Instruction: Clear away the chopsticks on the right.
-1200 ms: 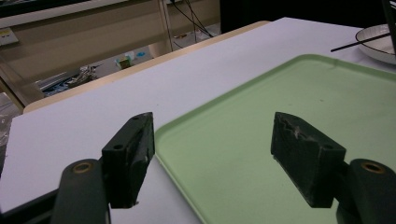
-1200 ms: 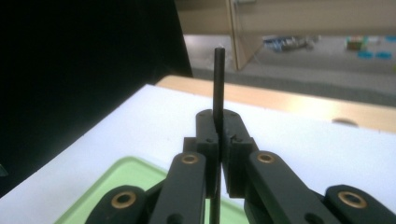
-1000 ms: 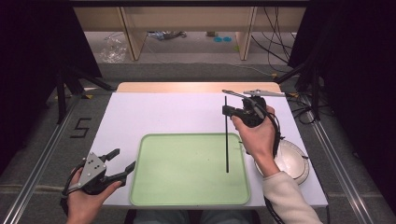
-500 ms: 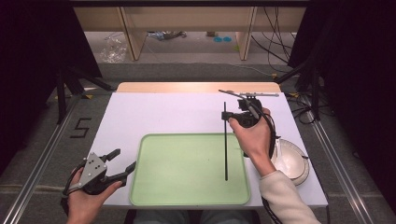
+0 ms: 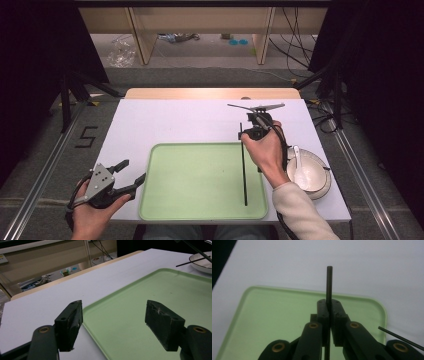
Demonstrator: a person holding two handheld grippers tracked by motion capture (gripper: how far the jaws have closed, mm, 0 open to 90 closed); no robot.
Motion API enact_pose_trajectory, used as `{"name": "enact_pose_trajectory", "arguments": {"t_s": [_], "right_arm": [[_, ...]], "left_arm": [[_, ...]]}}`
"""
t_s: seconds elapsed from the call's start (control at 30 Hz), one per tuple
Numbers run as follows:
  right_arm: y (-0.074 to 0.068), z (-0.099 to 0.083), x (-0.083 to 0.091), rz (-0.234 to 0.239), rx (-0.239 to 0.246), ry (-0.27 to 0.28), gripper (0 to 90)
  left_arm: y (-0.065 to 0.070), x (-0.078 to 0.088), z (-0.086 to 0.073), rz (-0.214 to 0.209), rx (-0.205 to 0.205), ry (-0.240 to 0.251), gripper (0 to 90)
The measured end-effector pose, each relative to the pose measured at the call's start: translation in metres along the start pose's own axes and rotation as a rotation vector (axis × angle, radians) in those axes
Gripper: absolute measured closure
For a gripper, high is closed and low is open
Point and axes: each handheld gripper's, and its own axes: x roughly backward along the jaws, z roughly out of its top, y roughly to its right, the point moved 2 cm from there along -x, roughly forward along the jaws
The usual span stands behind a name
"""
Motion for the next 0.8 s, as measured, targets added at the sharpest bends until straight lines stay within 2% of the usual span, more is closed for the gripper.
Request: {"name": "enact_pose_trajectory", "arguments": {"t_s": [0.03,0.07,0.1,0.13,0.27,0.43,0.5,0.53,0.6,0.63,0.77,0.8], "right_arm": [[0.001,0.0,-0.002,-0.009,-0.008,-0.012,88.0],[0.0,-0.001,-0.006,-0.013,-0.056,-0.047,88.0],[0.001,-0.002,-0.009,-0.028,-0.061,-0.052,88.0],[0.005,-0.003,-0.016,-0.058,-0.037,-0.049,88.0],[0.009,-0.006,-0.025,-0.079,-0.02,-0.068,88.0],[0.016,-0.011,-0.043,-0.118,-0.036,-0.119,87.9],[0.017,-0.012,-0.046,-0.122,-0.042,-0.127,87.8],[0.016,-0.015,-0.049,-0.139,-0.089,-0.179,87.8],[0.018,-0.016,-0.052,-0.149,-0.087,-0.179,87.8],[0.021,-0.02,-0.059,-0.157,-0.105,-0.198,87.8],[0.028,-0.025,-0.071,-0.178,-0.125,-0.241,87.7],[0.03,-0.025,-0.072,-0.177,-0.116,-0.241,87.7]], "left_arm": [[0.0,0.0,0.0,0.0,-0.005,0.001,30.5],[0.0,0.0,0.0,-0.001,-0.004,0.001,30.5],[0.0,0.0,0.0,-0.001,-0.004,0.0,30.5],[0.0,0.0,0.0,-0.001,-0.005,0.001,30.5],[0.0,0.0,0.0,-0.001,-0.004,0.001,30.5],[0.0,0.0,0.0,-0.003,-0.004,0.0,30.5],[0.0,0.0,0.0,-0.003,-0.004,0.001,30.5],[0.0,0.0,0.0,-0.004,-0.005,0.0,30.5],[0.0,0.0,0.0,-0.005,-0.007,-0.001,30.5],[0.0,0.0,0.0,-0.003,-0.004,0.001,30.5],[0.0,0.0,0.0,-0.005,-0.007,0.0,30.5],[0.0,0.0,0.0,-0.005,-0.006,0.0,30.5]]}}
